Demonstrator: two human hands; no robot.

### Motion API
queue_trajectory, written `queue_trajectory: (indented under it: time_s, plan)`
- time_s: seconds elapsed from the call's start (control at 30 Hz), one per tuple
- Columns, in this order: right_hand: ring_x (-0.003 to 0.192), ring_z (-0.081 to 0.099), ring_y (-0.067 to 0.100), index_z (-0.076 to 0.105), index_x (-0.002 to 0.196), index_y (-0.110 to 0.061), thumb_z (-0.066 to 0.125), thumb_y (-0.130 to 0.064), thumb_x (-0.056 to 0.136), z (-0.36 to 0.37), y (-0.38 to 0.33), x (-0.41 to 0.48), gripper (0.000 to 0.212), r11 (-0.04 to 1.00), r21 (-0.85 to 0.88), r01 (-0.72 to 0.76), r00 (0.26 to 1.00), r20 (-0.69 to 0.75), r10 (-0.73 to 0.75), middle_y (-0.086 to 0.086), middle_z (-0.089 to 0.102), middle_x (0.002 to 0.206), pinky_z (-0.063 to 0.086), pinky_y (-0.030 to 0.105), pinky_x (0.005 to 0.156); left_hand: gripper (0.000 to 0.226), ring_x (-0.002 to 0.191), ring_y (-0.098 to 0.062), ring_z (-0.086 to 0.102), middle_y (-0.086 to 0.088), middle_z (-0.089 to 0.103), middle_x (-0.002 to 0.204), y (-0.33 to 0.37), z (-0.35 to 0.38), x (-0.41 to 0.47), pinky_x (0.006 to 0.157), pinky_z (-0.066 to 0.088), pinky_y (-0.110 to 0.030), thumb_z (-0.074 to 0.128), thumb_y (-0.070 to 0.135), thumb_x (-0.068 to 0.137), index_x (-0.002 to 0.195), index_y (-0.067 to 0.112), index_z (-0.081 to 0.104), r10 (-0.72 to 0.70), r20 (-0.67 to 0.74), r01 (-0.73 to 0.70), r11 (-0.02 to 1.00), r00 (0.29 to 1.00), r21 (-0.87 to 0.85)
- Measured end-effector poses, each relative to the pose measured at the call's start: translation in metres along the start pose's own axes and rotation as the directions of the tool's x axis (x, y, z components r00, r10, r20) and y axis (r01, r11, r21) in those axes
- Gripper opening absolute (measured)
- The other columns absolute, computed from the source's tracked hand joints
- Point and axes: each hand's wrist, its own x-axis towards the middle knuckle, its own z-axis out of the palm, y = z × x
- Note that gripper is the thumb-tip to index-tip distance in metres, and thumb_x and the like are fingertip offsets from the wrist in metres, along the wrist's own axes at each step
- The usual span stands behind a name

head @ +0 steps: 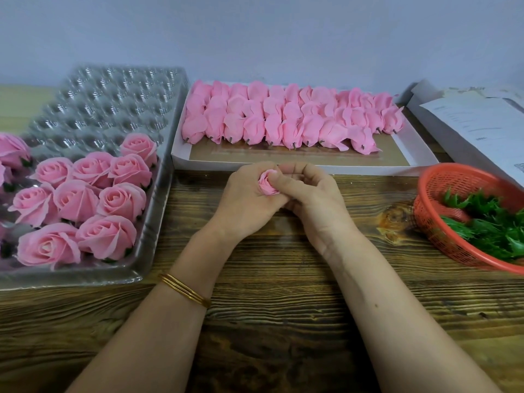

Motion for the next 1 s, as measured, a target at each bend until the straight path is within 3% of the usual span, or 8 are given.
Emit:
queue_trajectory:
  time_s: [0.1,0.17,0.23,0.37,0.47,0.6,0.77,1.0]
  plan:
    - [0.085,0.067,0.026,0.067,0.102,-0.005,0.083,-0.023,0.063,0.001,0.001,-0.001,0.046,1.000,0.012,0.013,1.000,-0.001,-0.013,0.017,0.072,0.095,0.057,0.037,0.076,0.034,0.065,0.001,0.062,0.018,0.068,0.064,-0.003,0.001,0.002,0.064,0.047,-0.021,0.074,0.014,0.087,0.065,0.040,0.069,-0.017,-0.034,0.017,1.000,0.999,0.001]
    - [0.081,0.068,0.019,0.067,0.096,-0.009,0.078,-0.030,0.070,0.002,0.001,0.000,0.035,0.999,0.033,0.028,1.000,0.003,-0.028,0.011,0.073,0.089,0.056,0.029,0.070,0.013,0.067,-0.011,0.061,-0.001,0.069,0.069,-0.001,0.002,0.003,0.064,0.050,-0.030,0.074,0.017,0.088,0.076,0.013,0.071,-0.046,-0.055,0.040,0.995,0.997,-0.092]
    - [0.070,0.065,0.010,0.065,0.088,-0.013,0.067,-0.031,0.076,0.002,0.000,0.000,0.021,0.996,0.081,0.037,0.999,-0.007,-0.037,0.001,0.070,0.077,0.052,0.024,0.064,0.036,0.065,-0.017,0.052,-0.017,0.058,0.069,0.000,0.002,0.003,0.062,0.047,-0.030,0.073,0.019,0.089,0.079,-0.012,0.058,-0.077,-0.107,0.054,0.977,0.991,-0.206]
    - [0.068,0.058,0.012,0.064,0.087,-0.011,0.064,-0.003,0.072,0.002,0.004,-0.003,0.017,0.992,-0.074,0.101,0.993,-0.050,-0.104,0.003,0.064,0.076,0.051,0.029,0.067,0.024,0.071,-0.018,0.054,-0.011,0.058,0.073,0.007,0.002,0.005,0.070,0.047,-0.032,0.070,0.020,0.091,0.074,0.005,0.061,-0.208,-0.172,0.128,0.913,0.963,-0.387]
    - [0.074,0.060,0.014,0.066,0.091,-0.008,0.072,0.011,0.073,0.010,0.009,-0.008,0.027,0.949,-0.243,0.202,0.979,0.049,-0.196,0.005,0.067,0.082,0.056,0.031,0.074,0.020,0.058,-0.008,0.063,0.002,0.064,0.060,0.009,0.001,0.007,0.058,0.053,-0.023,0.067,0.017,0.092,0.076,0.011,0.057,-0.324,-0.128,0.200,0.801,0.937,-0.564]
    - [0.068,0.060,0.005,0.066,0.097,-0.017,0.081,-0.001,0.074,0.018,0.018,-0.010,0.032,0.870,-0.374,0.321,0.946,0.094,-0.309,-0.009,0.067,0.078,0.051,0.022,0.070,0.021,0.053,-0.012,0.060,-0.003,0.061,0.062,0.012,-0.002,0.007,0.052,0.054,-0.024,0.069,0.024,0.091,0.082,0.009,0.056,-0.404,-0.034,0.276,0.683,0.914,-0.676]
    - [0.069,0.064,0.002,0.069,0.107,-0.012,0.084,-0.011,0.071,0.019,0.023,-0.010,0.038,0.816,-0.448,0.364,0.919,0.031,-0.393,-0.009,0.070,0.081,0.051,0.017,0.067,0.024,0.052,-0.011,0.060,-0.001,0.061,0.061,0.011,-0.002,0.007,0.053,0.053,-0.023,0.068,0.026,0.091,0.080,0.009,0.057,-0.422,-0.004,0.292,0.635,0.907,-0.715]
    - [0.082,0.070,0.008,0.071,0.097,-0.027,0.082,-0.026,0.065,0.017,0.017,-0.010,0.034,0.885,-0.357,0.299,0.951,0.039,-0.306,-0.003,0.075,0.090,0.059,0.037,0.083,0.027,0.057,-0.013,0.065,-0.001,0.064,0.062,0.010,-0.004,0.008,0.055,0.055,-0.024,0.075,0.034,0.073,0.071,0.010,0.061,-0.387,0.040,0.293,0.623,0.921,-0.725]
